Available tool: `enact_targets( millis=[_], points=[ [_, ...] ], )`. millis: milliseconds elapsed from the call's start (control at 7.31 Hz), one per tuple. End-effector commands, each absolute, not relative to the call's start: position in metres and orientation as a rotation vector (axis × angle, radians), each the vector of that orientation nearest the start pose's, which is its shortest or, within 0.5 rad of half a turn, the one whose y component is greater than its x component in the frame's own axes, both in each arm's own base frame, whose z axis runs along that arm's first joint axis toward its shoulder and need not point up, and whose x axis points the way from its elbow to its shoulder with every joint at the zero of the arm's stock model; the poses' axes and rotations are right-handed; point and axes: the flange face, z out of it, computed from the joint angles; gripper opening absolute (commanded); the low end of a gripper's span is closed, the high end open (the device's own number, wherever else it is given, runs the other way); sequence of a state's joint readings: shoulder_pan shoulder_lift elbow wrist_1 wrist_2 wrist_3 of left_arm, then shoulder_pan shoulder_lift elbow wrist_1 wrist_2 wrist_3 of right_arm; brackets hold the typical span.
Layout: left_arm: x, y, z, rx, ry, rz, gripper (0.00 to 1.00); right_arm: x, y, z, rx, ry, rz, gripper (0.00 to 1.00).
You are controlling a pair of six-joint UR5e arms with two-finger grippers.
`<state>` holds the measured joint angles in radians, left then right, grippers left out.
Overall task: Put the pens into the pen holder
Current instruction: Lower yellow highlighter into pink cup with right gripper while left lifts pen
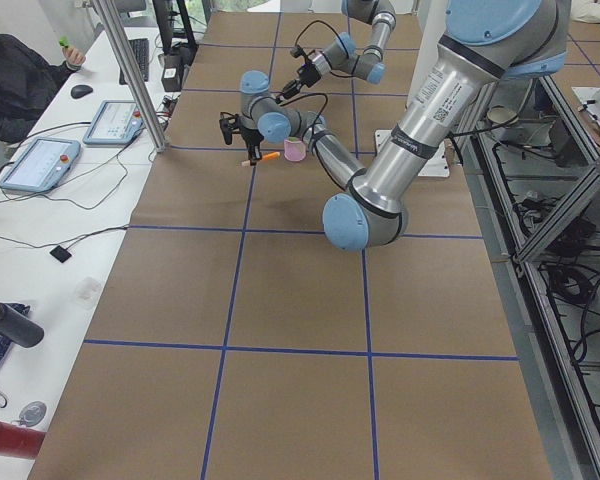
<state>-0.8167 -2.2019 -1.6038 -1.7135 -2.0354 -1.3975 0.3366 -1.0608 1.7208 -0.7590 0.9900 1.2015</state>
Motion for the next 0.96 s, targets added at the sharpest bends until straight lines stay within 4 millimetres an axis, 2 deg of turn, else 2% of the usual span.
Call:
enact_targets(
  millis=[0,137,274,547,684,821],
  points=[
    [0.409,-0.566,0.255,-0.005,0.909,-0.401,0.00,-0.529,-0.364,0.208,0.939,-1.147,0.395,0.00],
    [0.409,-0.566,0.254,-0.004,0.912,-0.402,0.00,-0.540,-0.364,0.208,0.946,-1.133,0.403,0.00],
    [0.410,-0.565,0.254,-0.005,0.912,-0.400,0.00,-0.563,-0.368,0.197,0.970,-1.113,0.421,0.00],
    [0.409,-0.566,0.256,-0.006,0.908,-0.402,0.00,-0.570,-0.361,0.203,0.964,-1.103,0.407,0.00],
    [0.409,-0.566,0.255,-0.005,0.909,-0.401,0.00,-0.570,-0.360,0.204,0.966,-1.100,0.406,0.19],
    [0.409,-0.566,0.255,-0.006,0.910,-0.403,0.00,-0.571,-0.362,0.208,0.980,-1.067,0.412,0.84]
  ],
)
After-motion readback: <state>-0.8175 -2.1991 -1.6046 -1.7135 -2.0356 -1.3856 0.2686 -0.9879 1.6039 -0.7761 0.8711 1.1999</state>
